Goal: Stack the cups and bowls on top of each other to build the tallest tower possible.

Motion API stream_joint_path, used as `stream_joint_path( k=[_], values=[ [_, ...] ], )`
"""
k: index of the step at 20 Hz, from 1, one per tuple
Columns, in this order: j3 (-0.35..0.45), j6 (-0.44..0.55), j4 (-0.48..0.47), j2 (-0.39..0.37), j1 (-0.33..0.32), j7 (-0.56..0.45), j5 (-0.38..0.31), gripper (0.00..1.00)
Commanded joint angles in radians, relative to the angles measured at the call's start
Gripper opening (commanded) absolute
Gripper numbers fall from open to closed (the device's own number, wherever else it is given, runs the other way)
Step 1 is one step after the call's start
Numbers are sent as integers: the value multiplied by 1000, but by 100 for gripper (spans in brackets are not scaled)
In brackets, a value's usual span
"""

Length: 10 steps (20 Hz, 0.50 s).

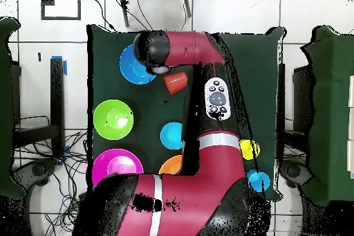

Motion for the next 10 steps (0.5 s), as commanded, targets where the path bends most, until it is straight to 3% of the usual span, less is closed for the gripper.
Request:
stream_joint_path(
  k=[1, 7, 10],
  values=[
    [-6, 21, 53, 9, 39, 114, -13, 100],
    [29, -104, 124, 13, 21, 116, 14, 100],
    [25, -100, 127, 15, 18, 120, 20, 100]
  ],
)
